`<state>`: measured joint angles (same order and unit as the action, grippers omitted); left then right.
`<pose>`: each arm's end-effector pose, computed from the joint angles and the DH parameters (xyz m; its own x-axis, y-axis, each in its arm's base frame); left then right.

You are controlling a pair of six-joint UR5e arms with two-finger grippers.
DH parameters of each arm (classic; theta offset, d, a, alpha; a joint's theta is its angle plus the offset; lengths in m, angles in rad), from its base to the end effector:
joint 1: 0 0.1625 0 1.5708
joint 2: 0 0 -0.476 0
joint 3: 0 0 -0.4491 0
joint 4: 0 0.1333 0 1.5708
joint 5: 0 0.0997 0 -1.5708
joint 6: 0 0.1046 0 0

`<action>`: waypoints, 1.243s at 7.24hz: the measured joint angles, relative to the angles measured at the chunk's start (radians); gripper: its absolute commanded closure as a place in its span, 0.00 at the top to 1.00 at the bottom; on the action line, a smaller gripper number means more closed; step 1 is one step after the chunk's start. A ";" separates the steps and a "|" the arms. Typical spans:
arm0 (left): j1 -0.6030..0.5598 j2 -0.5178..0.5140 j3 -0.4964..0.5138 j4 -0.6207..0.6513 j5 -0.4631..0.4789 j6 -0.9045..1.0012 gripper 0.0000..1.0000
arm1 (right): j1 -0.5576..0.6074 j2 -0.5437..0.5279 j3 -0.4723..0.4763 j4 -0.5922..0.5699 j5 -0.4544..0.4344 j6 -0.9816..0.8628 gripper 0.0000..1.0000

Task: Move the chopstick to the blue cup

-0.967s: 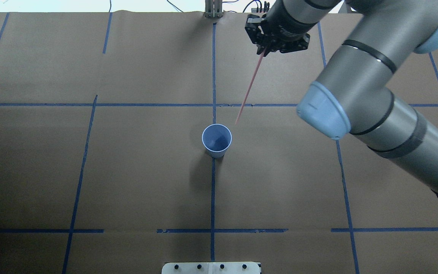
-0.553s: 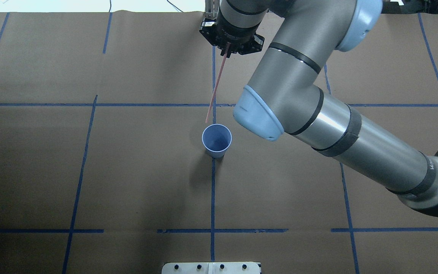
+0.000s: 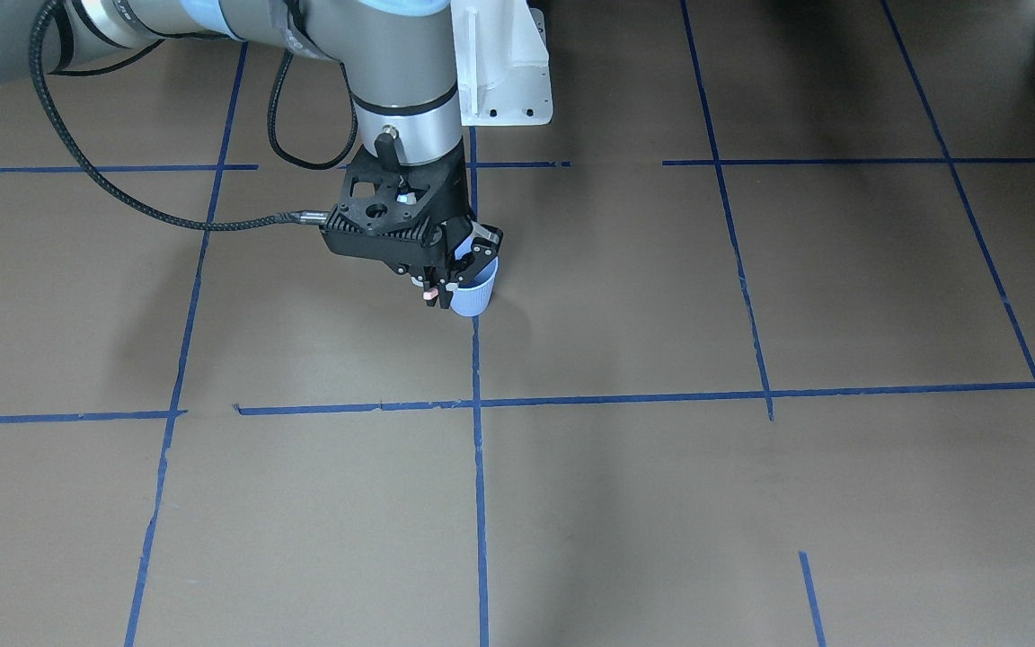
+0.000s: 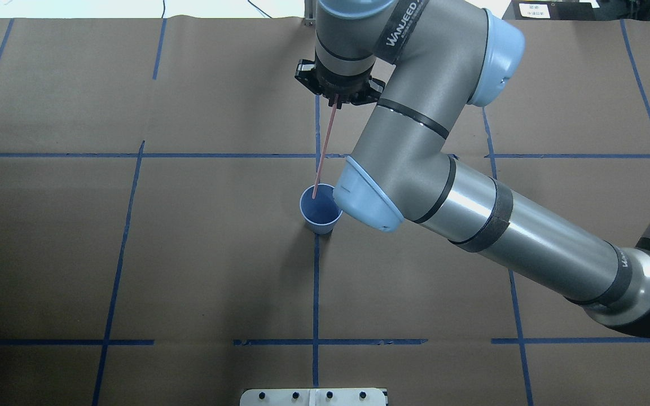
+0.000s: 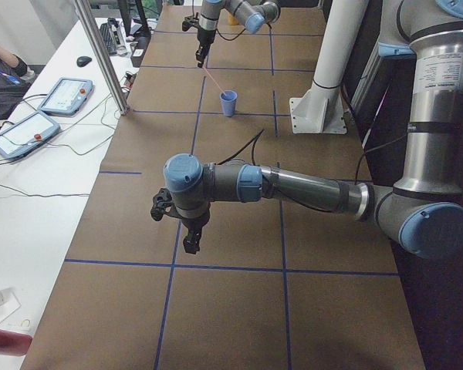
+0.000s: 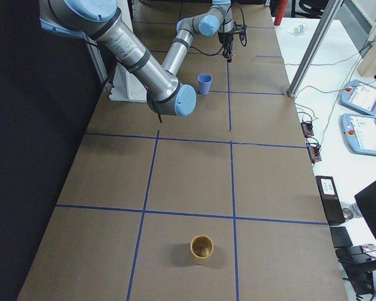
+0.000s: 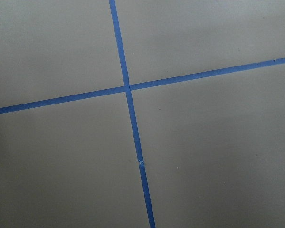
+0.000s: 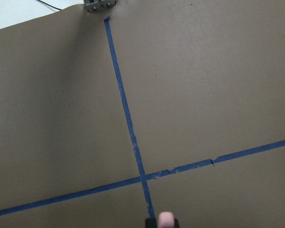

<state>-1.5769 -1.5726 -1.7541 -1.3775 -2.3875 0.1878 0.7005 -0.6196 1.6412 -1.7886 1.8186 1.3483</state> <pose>-0.0604 -0.5410 0.6283 0.6737 0.1767 -0.7176 -0.1218 0.9843 0.1280 -0.5148 -0.5749 0.0544 0.6256 0.2476 0.7398 -0.3607 0.9326 -0.0071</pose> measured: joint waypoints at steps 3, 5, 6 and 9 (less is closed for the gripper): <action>0.000 -0.001 -0.001 0.000 -0.001 -0.001 1.00 | -0.042 -0.031 0.002 0.004 -0.037 0.000 0.01; 0.000 -0.001 0.000 0.000 -0.001 -0.001 1.00 | -0.058 -0.042 0.003 0.007 -0.049 0.000 0.51; 0.001 -0.002 0.000 0.000 -0.001 -0.002 1.00 | -0.064 -0.044 0.003 0.007 -0.053 0.000 1.00; 0.001 -0.003 0.000 0.000 -0.001 -0.002 1.00 | -0.097 -0.061 0.028 0.009 -0.101 0.001 1.00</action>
<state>-1.5761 -1.5753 -1.7544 -1.3775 -2.3881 0.1856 0.6039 -0.6802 1.6689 -1.7796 1.7176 1.3495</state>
